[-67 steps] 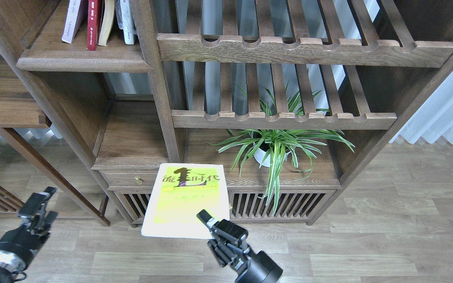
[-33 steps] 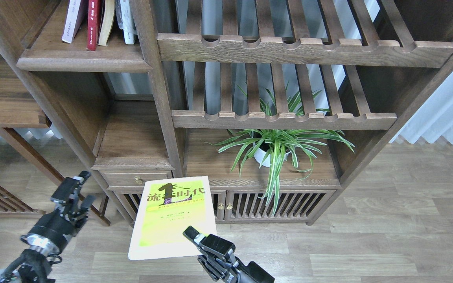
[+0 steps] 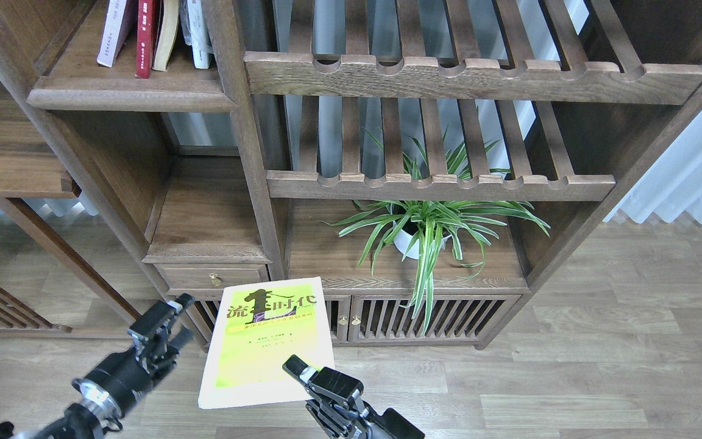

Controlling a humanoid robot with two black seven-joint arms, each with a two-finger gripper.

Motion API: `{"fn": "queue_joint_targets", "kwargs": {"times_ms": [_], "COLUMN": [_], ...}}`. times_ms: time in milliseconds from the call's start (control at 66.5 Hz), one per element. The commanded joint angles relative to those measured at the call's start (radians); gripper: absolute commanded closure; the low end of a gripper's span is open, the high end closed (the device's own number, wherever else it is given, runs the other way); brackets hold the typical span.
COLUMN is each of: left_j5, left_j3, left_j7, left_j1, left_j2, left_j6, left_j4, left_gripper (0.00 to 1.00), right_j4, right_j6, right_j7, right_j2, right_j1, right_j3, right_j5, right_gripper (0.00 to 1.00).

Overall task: Organize books on shelf
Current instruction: 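Move the left gripper toward the yellow-green book held by the right gripper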

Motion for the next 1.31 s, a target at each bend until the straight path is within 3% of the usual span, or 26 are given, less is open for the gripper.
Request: {"fn": "queue_joint_targets", "kwargs": {"times_ms": [0, 225, 466, 661, 917, 1037, 1292], "left_j5": [-0.010, -0.007, 0.025, 0.071, 0.074, -0.036, -0.038], "left_j3": [-0.096, -0.261, -0.248, -0.245, -0.248, -0.126, 0.238], "left_j7": [-0.004, 0.004, 0.015, 0.023, 0.095, 0.194, 0.217], "left_j1": [0.021, 0.114, 0.108, 0.122, 0.115, 0.076, -0.192], "left_j2": [0.080, 0.058, 0.034, 0.060, 0.070, 0.091, 0.157], "left_j6": [0.000, 0.000, 0.000, 0.000, 0.000, 0.000, 0.000], "left_j4": [0.066, 0.175, 0.270, 0.270, 0.235, 0.149, 0.107], "left_gripper": [0.06, 0.00, 0.00, 0.00, 0.01, 0.01, 0.02], "right_j4": [0.000, 0.000, 0.002, 0.002, 0.002, 0.000, 0.000], "right_j6": [0.004, 0.004, 0.007, 0.007, 0.009, 0.007, 0.013], "right_j7": [0.000, 0.000, 0.000, 0.000, 0.000, -0.015, -0.049], "right_j2": [0.001, 0.001, 0.001, 0.001, 0.001, 0.001, 0.001], "right_j1": [0.001, 0.001, 0.001, 0.001, 0.004, 0.010, 0.045], "right_j3": [0.002, 0.003, 0.004, 0.000, 0.000, -0.012, -0.036], "right_j5": [-0.001, -0.001, -0.007, -0.013, -0.014, -0.018, -0.024], "right_gripper": [0.95, 0.95, 0.95, 0.95, 0.95, 0.95, 0.94]}}
